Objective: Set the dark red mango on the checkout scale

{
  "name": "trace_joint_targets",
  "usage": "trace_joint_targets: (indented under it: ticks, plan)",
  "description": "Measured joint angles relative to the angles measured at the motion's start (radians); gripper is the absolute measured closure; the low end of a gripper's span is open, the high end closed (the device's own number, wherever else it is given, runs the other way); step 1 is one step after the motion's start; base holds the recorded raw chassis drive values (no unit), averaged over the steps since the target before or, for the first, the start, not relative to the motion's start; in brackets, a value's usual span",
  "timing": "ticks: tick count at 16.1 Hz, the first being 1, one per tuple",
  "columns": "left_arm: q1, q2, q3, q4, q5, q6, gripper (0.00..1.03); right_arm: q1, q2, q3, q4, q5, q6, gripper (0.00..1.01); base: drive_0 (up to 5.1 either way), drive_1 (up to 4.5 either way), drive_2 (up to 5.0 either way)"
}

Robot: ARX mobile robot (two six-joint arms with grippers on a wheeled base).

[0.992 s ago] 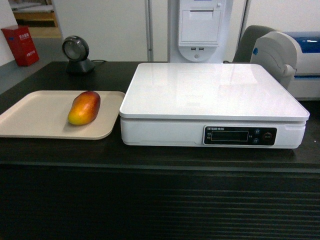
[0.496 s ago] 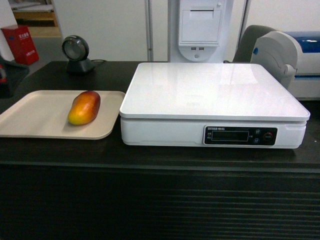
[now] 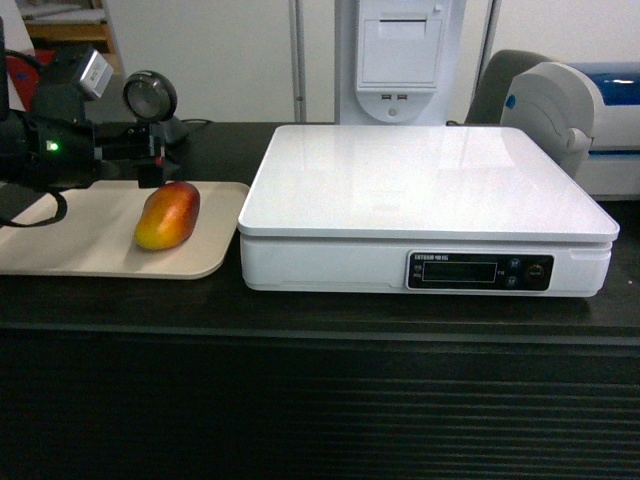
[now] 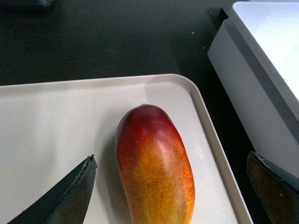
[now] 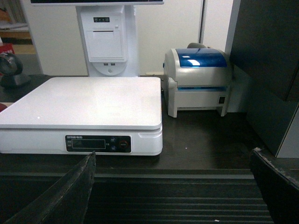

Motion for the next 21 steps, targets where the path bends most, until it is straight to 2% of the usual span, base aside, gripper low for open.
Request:
trace_joint_targets:
  ticks: [2, 5, 9, 14, 19, 21]
  plan:
    - [-0.001, 0.033, 0.067, -0.078, 0.012, -0.004, 0.05, 0.0, 0.0, 0.0, 0.0, 0.0, 0.0, 0.03, 0.0, 0.0, 0.0]
    - [-0.006, 0.093, 0.167, -0.187, -0.011, 0.0, 0.05, 0.0, 0.0, 0.0, 0.0, 0.0, 0.0, 0.03, 0.0, 0.0, 0.0]
    - [-0.023, 0.132, 0.214, -0.242, -0.003, 0.001, 0.05, 0.0, 0.0, 0.0, 0.0, 0.0, 0.0, 0.03, 0.0, 0.0, 0.0]
    - [-0.03, 0.216, 0.303, -0.306, -0.027, 0.032, 0.05, 0.0, 0.0, 0.0, 0.0, 0.0, 0.0, 0.03, 0.0, 0.0, 0.0]
    - [-0.037, 0.27, 0.36, -0.378, -0.089, 0.124, 0.05, 0.0, 0.0, 0.0, 0.0, 0.0, 0.0, 0.03, 0.0, 0.0, 0.0]
    - [-0.044, 0.277, 0.36, -0.383, -0.102, 0.154, 0.27, 0.0, 0.0, 0.0, 0.0, 0.0, 0.0, 0.03, 0.0, 0.0, 0.0]
